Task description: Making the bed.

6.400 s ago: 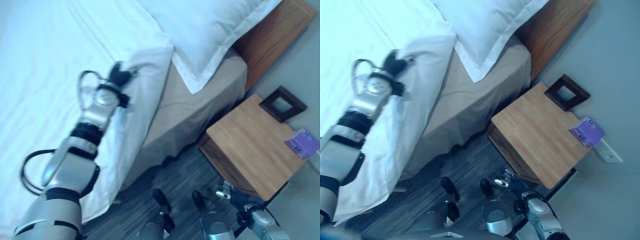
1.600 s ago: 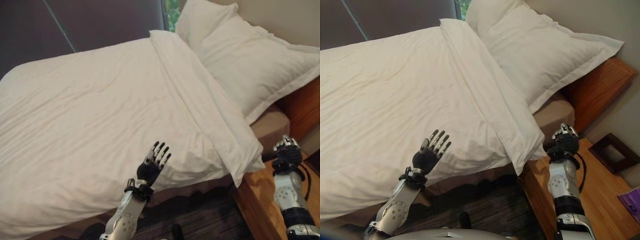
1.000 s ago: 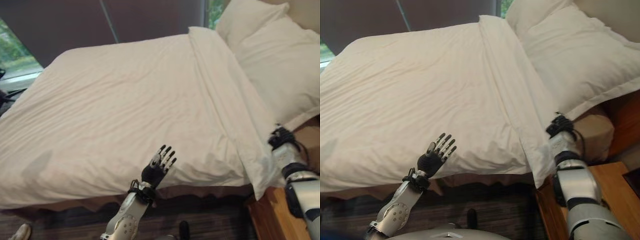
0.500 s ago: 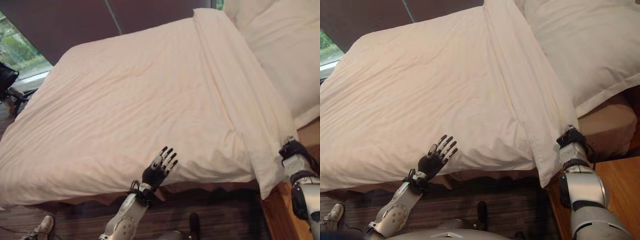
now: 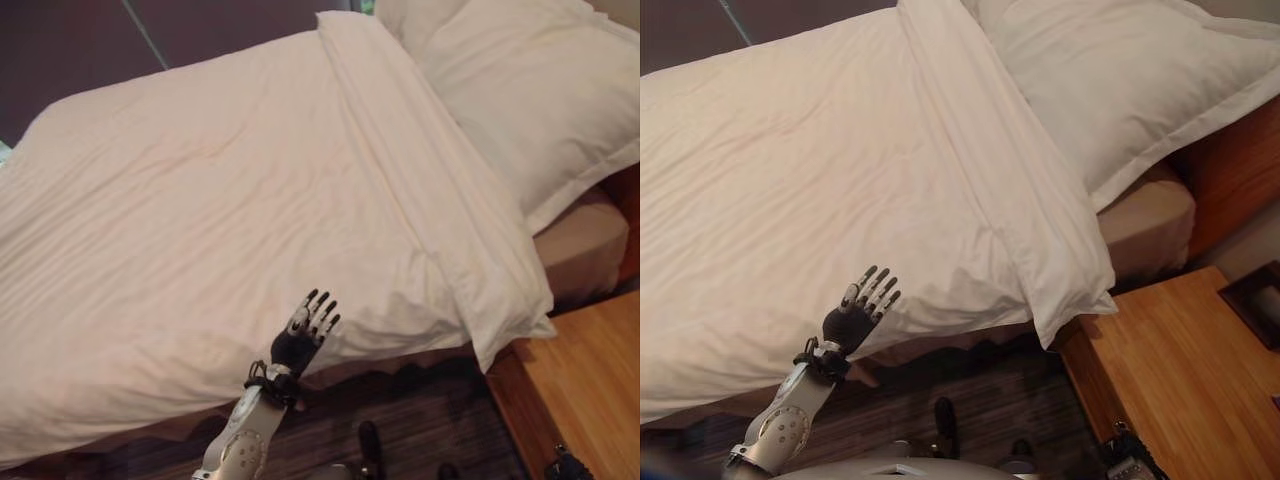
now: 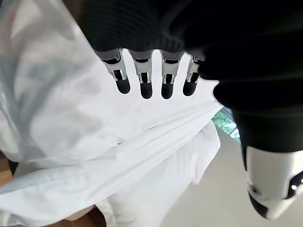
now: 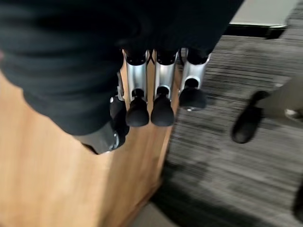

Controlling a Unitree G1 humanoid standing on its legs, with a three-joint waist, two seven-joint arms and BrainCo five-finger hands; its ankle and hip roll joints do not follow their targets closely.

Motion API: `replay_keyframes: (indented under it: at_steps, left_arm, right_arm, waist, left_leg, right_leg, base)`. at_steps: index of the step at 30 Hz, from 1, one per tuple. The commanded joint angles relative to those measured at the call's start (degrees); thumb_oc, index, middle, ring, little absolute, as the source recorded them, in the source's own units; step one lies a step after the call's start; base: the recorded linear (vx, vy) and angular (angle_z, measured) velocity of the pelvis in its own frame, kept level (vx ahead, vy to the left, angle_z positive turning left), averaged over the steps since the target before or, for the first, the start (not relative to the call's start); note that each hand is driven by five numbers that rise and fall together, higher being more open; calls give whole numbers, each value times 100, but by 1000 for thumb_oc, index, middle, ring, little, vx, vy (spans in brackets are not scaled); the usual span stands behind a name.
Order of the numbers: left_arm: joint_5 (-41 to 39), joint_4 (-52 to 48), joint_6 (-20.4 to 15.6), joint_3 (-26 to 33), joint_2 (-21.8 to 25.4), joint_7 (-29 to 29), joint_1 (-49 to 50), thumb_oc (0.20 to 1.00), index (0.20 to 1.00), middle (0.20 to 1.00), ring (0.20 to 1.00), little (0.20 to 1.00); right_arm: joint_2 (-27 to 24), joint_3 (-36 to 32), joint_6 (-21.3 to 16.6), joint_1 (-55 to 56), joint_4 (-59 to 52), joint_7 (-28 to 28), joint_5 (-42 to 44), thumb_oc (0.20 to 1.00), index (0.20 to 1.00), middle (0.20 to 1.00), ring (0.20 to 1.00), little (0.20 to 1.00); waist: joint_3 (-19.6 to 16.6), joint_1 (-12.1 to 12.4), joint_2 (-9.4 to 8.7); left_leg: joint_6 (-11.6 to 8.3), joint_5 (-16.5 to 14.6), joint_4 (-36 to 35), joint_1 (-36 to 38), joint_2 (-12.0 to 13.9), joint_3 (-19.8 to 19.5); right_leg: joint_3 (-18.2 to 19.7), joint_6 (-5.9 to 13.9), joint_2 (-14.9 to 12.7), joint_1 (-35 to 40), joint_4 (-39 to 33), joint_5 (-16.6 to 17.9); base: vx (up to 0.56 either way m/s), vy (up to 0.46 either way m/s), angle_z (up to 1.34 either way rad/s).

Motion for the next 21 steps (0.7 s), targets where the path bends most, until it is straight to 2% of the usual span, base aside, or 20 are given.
replay_keyframes:
  at_steps: [1, 2, 6, 9, 14, 21]
  left_arm:
    - [676, 179, -228, 255, 6, -62, 81, 1000, 1000, 1000, 1000, 1000]
    - [877, 322, -197, 253, 70, -72, 138, 1000, 1000, 1000, 1000, 1000]
    - [1753, 773, -88, 186, 281, -202, 359, 1000, 1000, 1000, 1000, 1000]
    - [2260, 1138, -63, 79, 303, -222, 360, 1000, 1000, 1000, 1000, 1000]
    - [2329, 1479, -28, 27, 106, -127, 346, 1000, 1000, 1000, 1000, 1000]
    - [2570, 1625, -54, -159, 45, -81, 191, 1000, 1000, 1000, 1000, 1000]
  right_arm:
    - [-35, 375, -471, 47, -1710, 149, -692, 727, 727, 727, 727, 727]
    - [-10, 555, -469, 315, -2373, 254, -848, 1000, 1000, 1000, 1000, 1000]
    - [-1, 1154, -385, 958, -3789, 692, -1321, 1000, 1000, 1000, 1000, 1000]
    - [92, 1591, -308, 1077, -4160, 879, -1480, 1000, 1000, 1000, 1000, 1000]
    - [237, 2032, -266, 1129, -4655, 939, -1406, 1000, 1000, 1000, 1000, 1000]
    - [197, 2456, -302, 990, -4813, 861, -1470, 1000, 1000, 1000, 1000, 1000]
  waist:
    - [-126, -105, -94]
    - [-149, -147, -150]
    - [-257, -178, -309]
    - [-308, -145, -408]
    - [-303, -64, -496]
    - [-203, -26, -467]
  left_leg:
    - [-330, 536, 27, -421, 261, 104]
    - [-334, 541, 27, -397, 291, 121]
    - [-350, 576, 27, -310, 387, 115]
    - [-369, 626, 27, -250, 450, 82]
    - [-462, 798, 27, -250, 552, 15]
    - [-571, 1004, 27, -278, 655, -129]
  right_leg:
    - [-44, -149, 213, 148, 127, 178]
    - [-18, -146, 233, 134, 160, 187]
    - [-20, -173, 329, 128, 254, 188]
    - [-40, -212, 428, 157, 309, 156]
    - [-126, -319, 614, 188, 382, 115]
    - [-275, -424, 770, 223, 469, 71]
  base:
    - [-54, -35, -11]
    - [-50, -36, -7]
    - [-44, -45, -11]
    - [-62, -51, 1]
    - [-92, -57, 12]
    - [-92, -34, 14]
